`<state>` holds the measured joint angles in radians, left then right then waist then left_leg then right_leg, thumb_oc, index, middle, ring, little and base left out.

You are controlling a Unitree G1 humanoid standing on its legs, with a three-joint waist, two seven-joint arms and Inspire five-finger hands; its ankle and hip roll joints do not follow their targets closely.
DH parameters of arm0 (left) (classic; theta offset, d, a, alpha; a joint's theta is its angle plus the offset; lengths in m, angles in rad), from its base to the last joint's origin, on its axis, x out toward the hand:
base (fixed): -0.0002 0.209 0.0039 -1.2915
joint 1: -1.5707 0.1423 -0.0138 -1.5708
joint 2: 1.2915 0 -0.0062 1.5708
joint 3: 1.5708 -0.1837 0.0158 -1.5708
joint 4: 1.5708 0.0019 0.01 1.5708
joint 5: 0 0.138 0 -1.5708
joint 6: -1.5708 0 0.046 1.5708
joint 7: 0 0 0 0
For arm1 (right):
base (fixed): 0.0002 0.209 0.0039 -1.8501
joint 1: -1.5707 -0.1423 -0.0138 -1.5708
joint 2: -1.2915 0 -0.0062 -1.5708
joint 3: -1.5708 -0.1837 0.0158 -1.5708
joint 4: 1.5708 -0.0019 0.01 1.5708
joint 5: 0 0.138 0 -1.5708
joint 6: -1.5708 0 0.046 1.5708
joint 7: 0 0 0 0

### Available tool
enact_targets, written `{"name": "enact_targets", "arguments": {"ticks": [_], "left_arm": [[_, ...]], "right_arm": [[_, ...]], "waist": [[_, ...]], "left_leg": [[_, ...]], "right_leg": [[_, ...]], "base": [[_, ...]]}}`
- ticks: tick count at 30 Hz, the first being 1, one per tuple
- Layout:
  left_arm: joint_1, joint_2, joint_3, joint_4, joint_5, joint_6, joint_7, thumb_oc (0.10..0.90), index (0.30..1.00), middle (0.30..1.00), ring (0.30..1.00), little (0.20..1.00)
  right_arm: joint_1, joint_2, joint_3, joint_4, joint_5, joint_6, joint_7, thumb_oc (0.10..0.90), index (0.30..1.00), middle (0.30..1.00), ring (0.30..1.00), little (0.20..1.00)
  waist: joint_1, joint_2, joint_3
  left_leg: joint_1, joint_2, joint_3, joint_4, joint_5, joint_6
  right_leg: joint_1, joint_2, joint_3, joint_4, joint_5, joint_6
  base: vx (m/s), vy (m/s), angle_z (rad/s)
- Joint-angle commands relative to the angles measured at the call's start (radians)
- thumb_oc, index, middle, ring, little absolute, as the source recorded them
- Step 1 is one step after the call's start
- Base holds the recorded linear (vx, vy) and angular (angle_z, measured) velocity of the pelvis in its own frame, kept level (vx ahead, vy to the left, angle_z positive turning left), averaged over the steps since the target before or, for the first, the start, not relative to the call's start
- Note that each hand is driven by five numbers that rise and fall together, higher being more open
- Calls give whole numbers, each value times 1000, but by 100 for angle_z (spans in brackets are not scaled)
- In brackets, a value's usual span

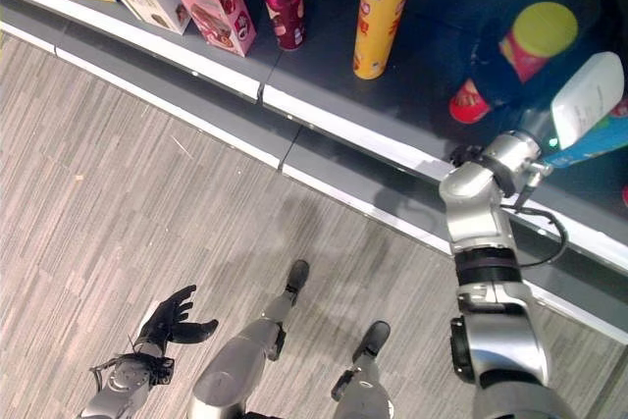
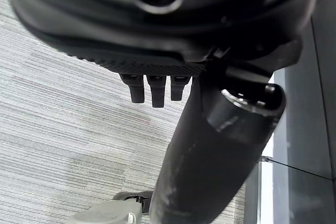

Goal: Put the goods on the table back onto the shelves and tidy them up.

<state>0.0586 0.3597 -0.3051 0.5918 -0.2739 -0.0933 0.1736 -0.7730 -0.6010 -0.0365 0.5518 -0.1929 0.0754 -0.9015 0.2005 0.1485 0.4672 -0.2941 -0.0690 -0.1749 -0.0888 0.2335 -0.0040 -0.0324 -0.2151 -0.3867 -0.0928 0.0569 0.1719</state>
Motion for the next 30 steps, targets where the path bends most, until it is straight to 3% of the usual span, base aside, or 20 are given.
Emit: {"name": "enact_targets", "arguments": {"ticks": [1, 7, 14, 15, 19, 20, 22, 25, 27, 30], "left_arm": [[9, 12, -11, 48, 11, -27, 50, 800, 900, 900, 900, 900], [-1, -12, 0, 96, 27, -15, 57, 800, 900, 900, 900, 900], [-3, -40, 46, 124, 48, 9, 65, 800, 900, 900, 900, 900], [1, -46, 66, 131, 52, 17, 66, 800, 900, 900, 900, 900], [10, -48, 88, 144, 59, 30, 62, 800, 900, 900, 900, 900], [18, -49, 117, 160, 63, 42, 53, 800, 900, 900, 900, 900], [25, -49, 139, 175, 67, 50, 33, 800, 900, 900, 900, 900], [28, -47, 163, 193, 67, 51, 18, 800, 900, 900, 900, 900], [25, -38, 190, 210, 82, 46, -5, 800, 900, 900, 900, 900], [28, -33, 208, 218, 77, 39, -7, 800, 900, 900, 900, 900]], "right_arm": [[-30, -64, -5, -46, 19, -110, -71, 800, 900, 900, 900, 900], [42, -36, -34, -150, 8, -139, -62, 800, 900, 900, 900, 900], [285, 46, -96, -482, -47, -197, 42, 800, 900, 900, 900, 900], [358, 87, -122, -556, 2, -245, 87, 800, 900, 900, 900, 900], [434, 155, -129, -603, 127, -306, 181, 800, 900, 900, 900, 900], [504, 203, -142, -641, 238, -352, 257, 800, 900, 900, 900, 900], [545, 235, -149, -642, 349, -384, 331, 800, 900, 900, 900, 900], [574, 249, -143, -623, 447, -395, 400, 800, 900, 900, 900, 900], [616, 241, -155, -624, 505, -389, 477, 800, 900, 900, 900, 900], [626, 245, -160, -620, 524, -396, 494, 800, 900, 900, 900, 900]], "waist": [[6, -13, -86], [-14, -31, -93], [-68, -94, -114], [-94, -115, -122], [-117, -144, -137], [-141, -167, -156], [-163, -181, -170], [-179, -196, -187], [-212, -209, -201], [-216, -217, -199]], "left_leg": [[29, 40, -8, 13, -117, -73], [40, 42, -2, 9, -120, -74], [68, 56, 30, 6, -134, -71], [81, 61, 49, 6, -143, -68], [104, 65, 82, 6, -157, -60], [129, 67, 116, 5, -174, -52], [152, 66, 148, 4, -188, -41], [183, 63, 185, 4, -208, -23], [228, 63, 239, 5, -232, -8], [251, 65, 283, 6, -239, -2]], "right_leg": [[-46, -65, 10, 53, -24, 26], [-39, -62, 10, 50, -23, 27], [-26, -51, 26, 45, -16, 30], [-24, -48, 43, 43, -10, 32], [-23, -45, 76, 43, -3, 35], [-21, -41, 110, 41, 6, 41], [-21, -42, 137, 42, 15, 47], [-25, -47, 178, 48, 31, 56], [-35, -48, 231, 65, 53, 69], [-55, -48, 263, 78, 91, 80]], "base": [[0, 0, 0], [0, 0, 0], [27, 10, -2], [58, 44, -13], [58, 64, -36], [82, 113, -67], [88, 154, -54], [55, 143, -63], [59, 188, -62], [-12, 92, -97]]}}
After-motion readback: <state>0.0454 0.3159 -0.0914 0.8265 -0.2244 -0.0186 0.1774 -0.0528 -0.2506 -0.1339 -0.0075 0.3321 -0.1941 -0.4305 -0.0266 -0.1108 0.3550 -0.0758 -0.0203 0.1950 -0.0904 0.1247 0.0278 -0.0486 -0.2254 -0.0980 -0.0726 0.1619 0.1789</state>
